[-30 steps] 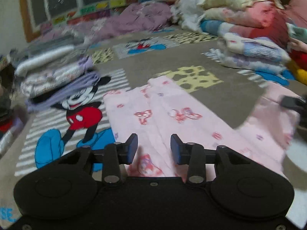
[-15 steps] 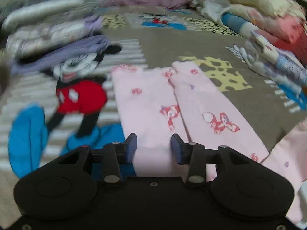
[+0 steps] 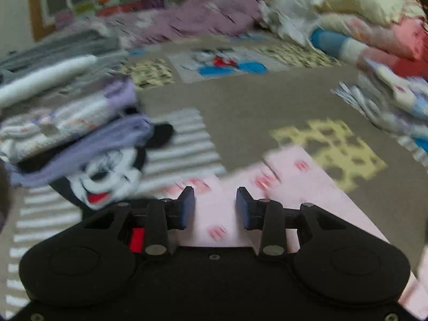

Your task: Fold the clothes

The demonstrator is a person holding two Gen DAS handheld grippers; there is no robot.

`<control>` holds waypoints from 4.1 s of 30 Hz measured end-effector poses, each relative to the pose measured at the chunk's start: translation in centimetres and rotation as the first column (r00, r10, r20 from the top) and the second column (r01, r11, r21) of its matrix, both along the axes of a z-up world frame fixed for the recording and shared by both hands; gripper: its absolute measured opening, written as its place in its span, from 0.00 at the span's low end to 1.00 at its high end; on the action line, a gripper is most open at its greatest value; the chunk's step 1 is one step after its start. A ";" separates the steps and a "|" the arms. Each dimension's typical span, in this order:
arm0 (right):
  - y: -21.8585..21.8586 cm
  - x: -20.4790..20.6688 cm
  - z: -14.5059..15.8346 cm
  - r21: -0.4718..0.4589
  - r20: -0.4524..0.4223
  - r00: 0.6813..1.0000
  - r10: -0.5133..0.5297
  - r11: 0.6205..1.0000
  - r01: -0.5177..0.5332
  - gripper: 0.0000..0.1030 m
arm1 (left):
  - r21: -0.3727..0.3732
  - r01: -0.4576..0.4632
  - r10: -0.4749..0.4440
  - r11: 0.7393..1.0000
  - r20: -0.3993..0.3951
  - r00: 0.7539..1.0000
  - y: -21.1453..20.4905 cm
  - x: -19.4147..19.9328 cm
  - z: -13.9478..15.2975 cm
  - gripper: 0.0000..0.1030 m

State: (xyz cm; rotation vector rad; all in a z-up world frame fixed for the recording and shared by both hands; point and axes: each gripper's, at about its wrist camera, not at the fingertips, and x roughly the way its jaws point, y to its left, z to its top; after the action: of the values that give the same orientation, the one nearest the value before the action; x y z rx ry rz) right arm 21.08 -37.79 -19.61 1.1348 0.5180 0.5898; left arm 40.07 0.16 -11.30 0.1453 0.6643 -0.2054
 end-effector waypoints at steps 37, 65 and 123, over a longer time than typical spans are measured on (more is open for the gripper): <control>0.0 -4.3 2.9 -0.059 -0.040 0.974 -0.221 0.974 0.218 0.12 | -0.082 0.455 -0.441 0.887 0.149 0.885 -0.2 -29.4 -3.1 0.66; 11.0 0.5 12.7 -0.776 -0.003 1.000 0.007 0.630 -0.006 0.49 | -0.135 0.568 -0.560 0.812 0.099 0.823 1.4 -29.4 -4.9 0.67; 26.2 11.1 14.3 -0.847 -0.004 0.996 0.084 0.529 -0.048 0.03 | -0.385 0.533 -0.554 0.753 0.065 0.830 5.0 -28.2 -4.7 0.68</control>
State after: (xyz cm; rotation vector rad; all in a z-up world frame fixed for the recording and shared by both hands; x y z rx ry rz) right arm 32.16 -11.57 -5.33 0.1449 0.7102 0.3305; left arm 11.83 5.19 -15.97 -0.0558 0.6077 -0.9099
